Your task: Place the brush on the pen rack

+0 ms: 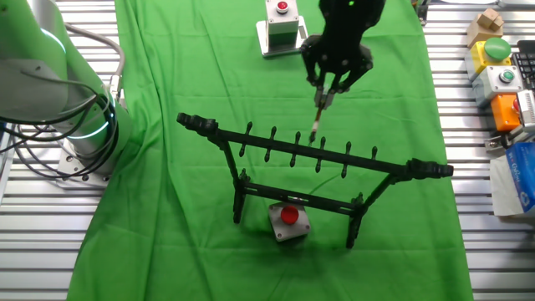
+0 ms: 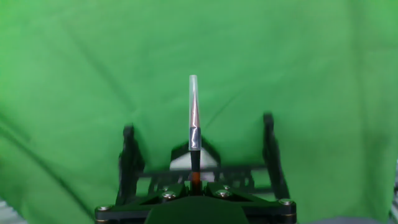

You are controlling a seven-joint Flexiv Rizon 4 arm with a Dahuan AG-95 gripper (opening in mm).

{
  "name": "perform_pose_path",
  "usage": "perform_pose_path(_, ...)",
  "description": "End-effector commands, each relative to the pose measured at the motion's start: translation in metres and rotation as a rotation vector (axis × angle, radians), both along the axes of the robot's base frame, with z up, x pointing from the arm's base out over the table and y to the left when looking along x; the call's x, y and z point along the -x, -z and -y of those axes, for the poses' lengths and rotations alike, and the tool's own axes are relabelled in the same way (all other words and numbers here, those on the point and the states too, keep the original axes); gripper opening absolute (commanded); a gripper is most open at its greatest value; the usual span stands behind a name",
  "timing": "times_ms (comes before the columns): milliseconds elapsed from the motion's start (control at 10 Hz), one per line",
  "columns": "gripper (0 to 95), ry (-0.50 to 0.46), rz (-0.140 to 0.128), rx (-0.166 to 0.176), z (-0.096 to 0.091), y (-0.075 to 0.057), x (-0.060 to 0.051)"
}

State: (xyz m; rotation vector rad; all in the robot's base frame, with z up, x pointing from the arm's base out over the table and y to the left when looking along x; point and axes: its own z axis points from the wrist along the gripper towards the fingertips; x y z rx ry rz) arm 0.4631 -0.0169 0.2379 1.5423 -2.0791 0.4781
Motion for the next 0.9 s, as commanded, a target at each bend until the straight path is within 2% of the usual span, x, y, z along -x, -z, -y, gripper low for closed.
perform_pose_path(100, 0.0, -0.009, -0.001, 0.010, -0.004, -0.001, -0.004)
perform_pose_path(500, 0.0, -0.019, -0.019, 0.021, -0.016, 0.000, -0.024)
perform_pose_path(700, 0.0, -0.033, -0.038, 0.043, -0.022, -0.001, -0.029)
perform_pose_path(900, 0.0, -0.055, -0.059, 0.066, -0.025, -0.004, -0.029)
